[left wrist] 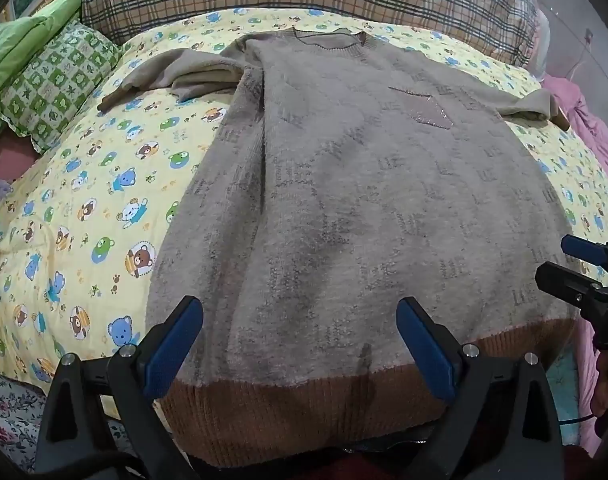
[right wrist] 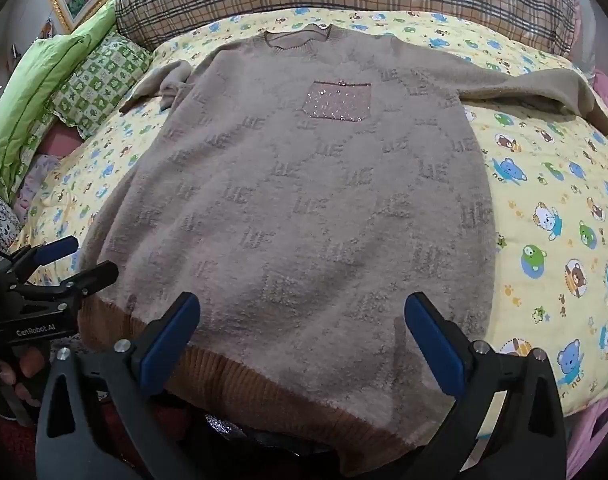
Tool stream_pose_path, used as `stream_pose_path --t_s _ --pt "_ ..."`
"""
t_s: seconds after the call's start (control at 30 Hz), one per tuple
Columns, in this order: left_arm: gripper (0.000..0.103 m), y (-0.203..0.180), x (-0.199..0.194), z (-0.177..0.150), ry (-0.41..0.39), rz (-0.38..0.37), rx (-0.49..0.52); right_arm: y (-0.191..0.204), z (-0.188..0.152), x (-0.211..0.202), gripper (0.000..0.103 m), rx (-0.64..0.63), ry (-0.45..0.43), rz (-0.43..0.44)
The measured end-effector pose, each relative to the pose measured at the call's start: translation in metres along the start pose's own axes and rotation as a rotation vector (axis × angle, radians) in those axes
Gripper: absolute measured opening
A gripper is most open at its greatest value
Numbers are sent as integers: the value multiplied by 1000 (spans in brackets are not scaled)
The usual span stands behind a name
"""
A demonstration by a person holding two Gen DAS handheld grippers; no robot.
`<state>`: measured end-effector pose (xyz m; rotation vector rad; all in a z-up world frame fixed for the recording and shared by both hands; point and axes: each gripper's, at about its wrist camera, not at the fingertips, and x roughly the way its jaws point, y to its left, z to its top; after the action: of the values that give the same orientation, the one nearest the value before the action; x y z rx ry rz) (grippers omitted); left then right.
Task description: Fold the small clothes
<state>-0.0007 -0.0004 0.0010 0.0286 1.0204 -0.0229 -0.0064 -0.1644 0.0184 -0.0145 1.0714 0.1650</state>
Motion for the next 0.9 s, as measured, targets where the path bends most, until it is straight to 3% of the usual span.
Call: stream_pose_path --t_s 0.6,0.9 --pt "98 0 -11 2 -45 -1 -36 8 -1 -11 102 -12 -110 54" --pt "98 0 -12 -1 -65 -14 -38 11 0 -8 102 -13 -73 58"
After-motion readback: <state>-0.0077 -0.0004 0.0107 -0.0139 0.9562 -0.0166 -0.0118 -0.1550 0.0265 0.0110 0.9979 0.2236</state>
